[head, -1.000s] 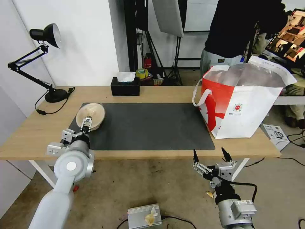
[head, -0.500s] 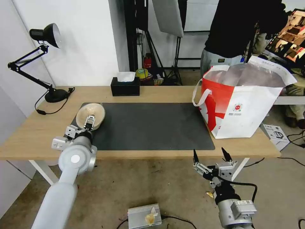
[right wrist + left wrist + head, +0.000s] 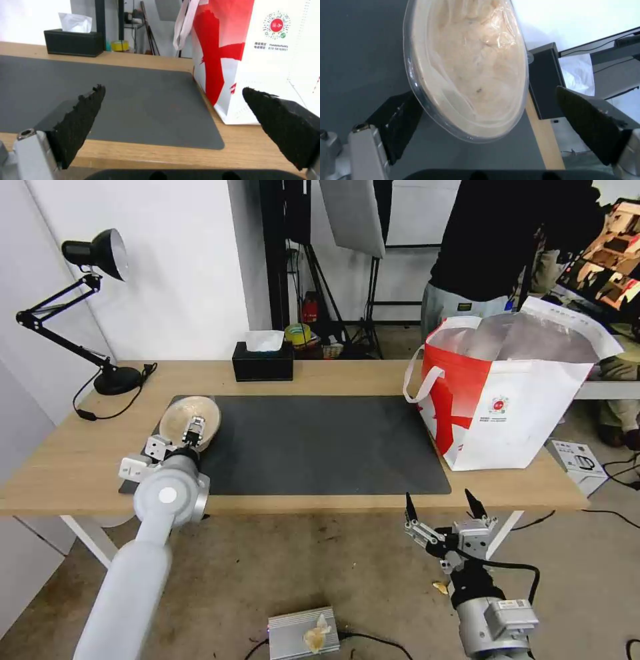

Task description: Pick up the trash from the table and place it into the takeout bag.

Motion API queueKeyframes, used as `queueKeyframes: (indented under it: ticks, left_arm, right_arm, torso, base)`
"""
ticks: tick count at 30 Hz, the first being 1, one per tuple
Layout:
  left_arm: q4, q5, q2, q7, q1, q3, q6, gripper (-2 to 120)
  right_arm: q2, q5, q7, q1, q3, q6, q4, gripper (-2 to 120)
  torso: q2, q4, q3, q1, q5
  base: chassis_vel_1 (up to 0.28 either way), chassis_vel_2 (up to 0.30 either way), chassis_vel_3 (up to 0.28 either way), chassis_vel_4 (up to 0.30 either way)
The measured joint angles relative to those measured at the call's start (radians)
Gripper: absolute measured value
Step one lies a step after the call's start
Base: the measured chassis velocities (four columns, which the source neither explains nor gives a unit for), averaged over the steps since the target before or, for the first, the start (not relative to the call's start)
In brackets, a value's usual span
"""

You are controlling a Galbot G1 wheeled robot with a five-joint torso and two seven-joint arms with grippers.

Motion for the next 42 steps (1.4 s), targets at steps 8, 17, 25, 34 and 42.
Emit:
queueKeyframes:
  ticks: [8,17,25,34,42]
  left_arm:
    - [0.026,0.010,-0.008,-0.006,-0.019,0.005,-0.001,96]
    - [0.042,0.023,-0.021,-0.009,-0.023,0.010,-0.003,68]
    - [0.046,0.034,-0.020,-0.009,-0.018,0.010,-0.003,35]
    - [0.046,0.045,-0.021,-0.008,-0.007,0.007,-0.003,3]
    - [0.024,0.053,-0.019,-0.006,0.004,0.011,-0.003,0]
  right_arm:
    - [0.000,0.000,0.000,0.000,0.000,0.000,0.000,100]
    - [0.000,0.000,0.000,0.000,0.000,0.000,0.000,100]
    - [0.000,0.000,0.000,0.000,0.000,0.000,0.000,100]
    - [0.000,0.000,0.000,0.000,0.000,0.000,0.000,100]
    - [0.000,0.000,0.000,0.000,0.000,0.000,0.000,100]
  torso:
    - [0.000,0.0000,0.000,0.000,0.0000]
    - [0.000,0.0000,0.000,0.000,0.0000]
    - [0.000,0.0000,0.000,0.000,0.0000]
    - [0.000,0.0000,0.000,0.000,0.0000]
    - [0.000,-0.0001,0.000,0.000,0.0000]
  base:
    - [0.000,0.000,0.000,0.000]
    - [0.000,0.000,0.000,0.000]
    - [0.000,0.000,0.000,0.000]
    - [0.000,0.000,0.000,0.000]
    - [0.000,0.000,0.000,0.000]
